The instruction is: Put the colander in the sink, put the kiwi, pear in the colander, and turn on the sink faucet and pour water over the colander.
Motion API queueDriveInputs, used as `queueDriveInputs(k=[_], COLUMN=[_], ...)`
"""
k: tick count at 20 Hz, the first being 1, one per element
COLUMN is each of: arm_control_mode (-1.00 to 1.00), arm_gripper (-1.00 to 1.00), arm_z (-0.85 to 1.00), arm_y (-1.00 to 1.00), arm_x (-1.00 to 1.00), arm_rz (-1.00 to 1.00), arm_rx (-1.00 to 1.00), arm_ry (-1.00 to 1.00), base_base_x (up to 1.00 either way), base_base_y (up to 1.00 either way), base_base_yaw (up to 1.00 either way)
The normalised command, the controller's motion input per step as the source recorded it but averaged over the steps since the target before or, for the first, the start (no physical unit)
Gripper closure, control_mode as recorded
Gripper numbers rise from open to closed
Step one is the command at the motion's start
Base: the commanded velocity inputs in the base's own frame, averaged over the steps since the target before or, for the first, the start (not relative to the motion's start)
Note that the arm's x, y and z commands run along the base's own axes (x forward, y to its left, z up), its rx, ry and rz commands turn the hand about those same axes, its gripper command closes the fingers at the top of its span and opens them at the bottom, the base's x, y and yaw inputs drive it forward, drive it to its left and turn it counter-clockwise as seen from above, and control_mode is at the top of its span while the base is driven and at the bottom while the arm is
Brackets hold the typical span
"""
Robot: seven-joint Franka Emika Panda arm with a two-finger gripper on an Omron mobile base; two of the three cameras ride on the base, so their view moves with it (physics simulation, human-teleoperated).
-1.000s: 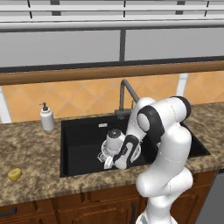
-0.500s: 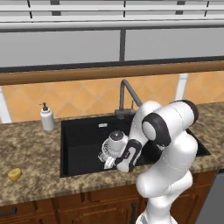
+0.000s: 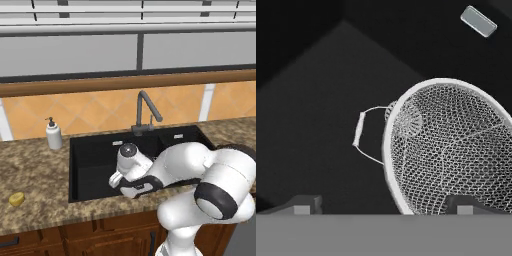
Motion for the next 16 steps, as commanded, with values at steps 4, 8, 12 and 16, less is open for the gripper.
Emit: queueDriveInputs(k=[4, 8, 12, 16], arm_control_mode=[-1.00, -1.00, -1.00, -1.00], arm_gripper=[-1.00, -1.00, -1.00, -1.00], arm_z=[1.00, 0.93, 0.77, 0.55], arm_y=[0.57, 0.22, 0.06, 0.49], arm_x=[-0.21, -0.69, -1.00, -0.94], arm_rz=[-0.30, -0.31, -0.27, -0.20], arm_rx=[0.08, 0.16, 0.27, 0.27], arm_ry=[0.00, 0.03, 0.05, 0.03], base_base_x=[0.00, 0.00, 0.00, 0.00], base_base_y=[0.00, 0.00, 0.00, 0.00], base_base_yaw=[0.00, 0.00, 0.00, 0.00])
